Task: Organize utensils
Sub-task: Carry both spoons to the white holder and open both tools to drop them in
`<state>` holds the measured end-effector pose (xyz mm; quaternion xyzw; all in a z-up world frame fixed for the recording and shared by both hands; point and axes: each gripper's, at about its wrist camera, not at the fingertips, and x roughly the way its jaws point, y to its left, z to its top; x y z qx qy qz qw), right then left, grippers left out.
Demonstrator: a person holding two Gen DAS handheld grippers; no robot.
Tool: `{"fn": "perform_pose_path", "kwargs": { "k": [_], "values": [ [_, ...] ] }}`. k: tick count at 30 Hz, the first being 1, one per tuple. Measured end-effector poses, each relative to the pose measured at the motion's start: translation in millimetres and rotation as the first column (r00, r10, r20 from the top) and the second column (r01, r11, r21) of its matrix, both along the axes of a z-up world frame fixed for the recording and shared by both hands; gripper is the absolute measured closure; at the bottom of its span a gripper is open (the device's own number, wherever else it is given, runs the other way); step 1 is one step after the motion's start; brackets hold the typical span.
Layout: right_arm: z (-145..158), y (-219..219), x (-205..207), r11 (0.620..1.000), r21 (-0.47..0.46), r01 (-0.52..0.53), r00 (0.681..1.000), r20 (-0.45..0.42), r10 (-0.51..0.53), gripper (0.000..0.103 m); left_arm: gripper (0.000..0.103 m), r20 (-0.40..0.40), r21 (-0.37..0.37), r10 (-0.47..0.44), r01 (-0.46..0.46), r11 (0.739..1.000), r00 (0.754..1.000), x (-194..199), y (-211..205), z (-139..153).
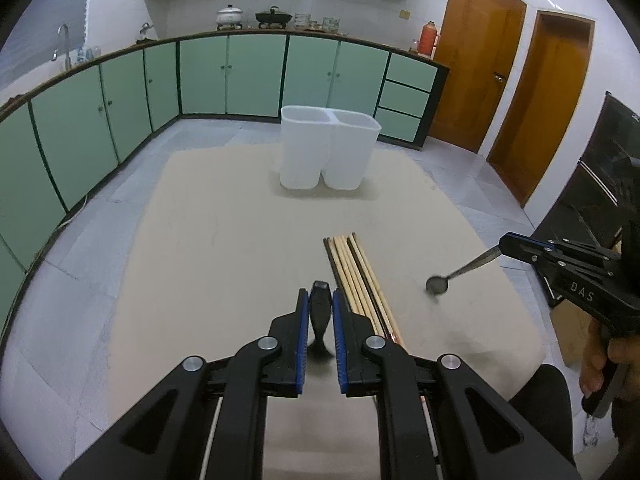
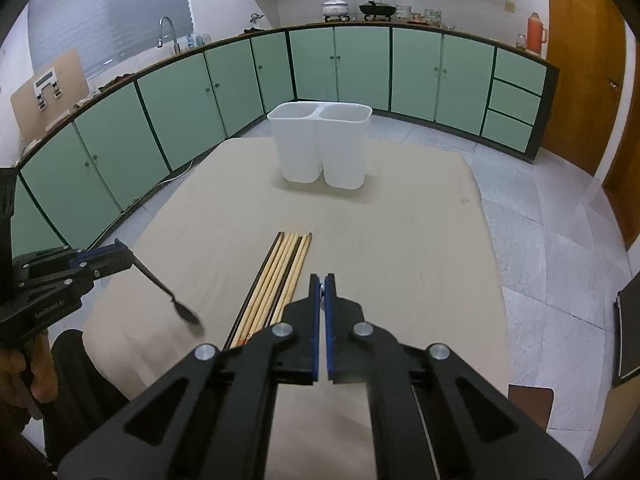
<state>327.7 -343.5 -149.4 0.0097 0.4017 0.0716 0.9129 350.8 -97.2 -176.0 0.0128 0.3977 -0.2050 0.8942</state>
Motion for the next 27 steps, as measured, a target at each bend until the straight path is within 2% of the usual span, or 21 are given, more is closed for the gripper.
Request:
{"fn": "perform_pose_path", "kwargs": {
  "k": [7, 14, 20, 27],
  "values": [
    [19.6, -6.1, 8.2, 0.999, 0.044, -0.019, 1.000, 0.002, 0.019, 0.102, 0.091, 0.018, -0.020, -0.019, 0.019, 1.000, 1.000, 12.6, -0.2, 17.5],
    [48.0, -3.0, 31.6, 0.997, 0.045, -0.058, 0.998, 0.026, 0.057, 0.102, 0.091, 0.066, -0.020, -0.031, 0.033, 0.999, 0.997, 39.9, -2.5, 43.8],
    [92.3, 3.7, 81.7, 0.995, 0.025, -0.094, 0.994, 0.059, 0.093, 0.102, 0.091, 0.112, -0.031, -0.045, 0.049, 0.998, 0.993, 90.0, -13.4, 79.1],
    [144.6, 1.8, 166.1, 0.996, 0.027, -0.084, 0.990, 0.120, 0.080, 0.102, 0.091, 0.210, -0.045, -0.025, 0.036, 0.998, 0.977, 160.4, -39.3, 123.3]
  ]
}}
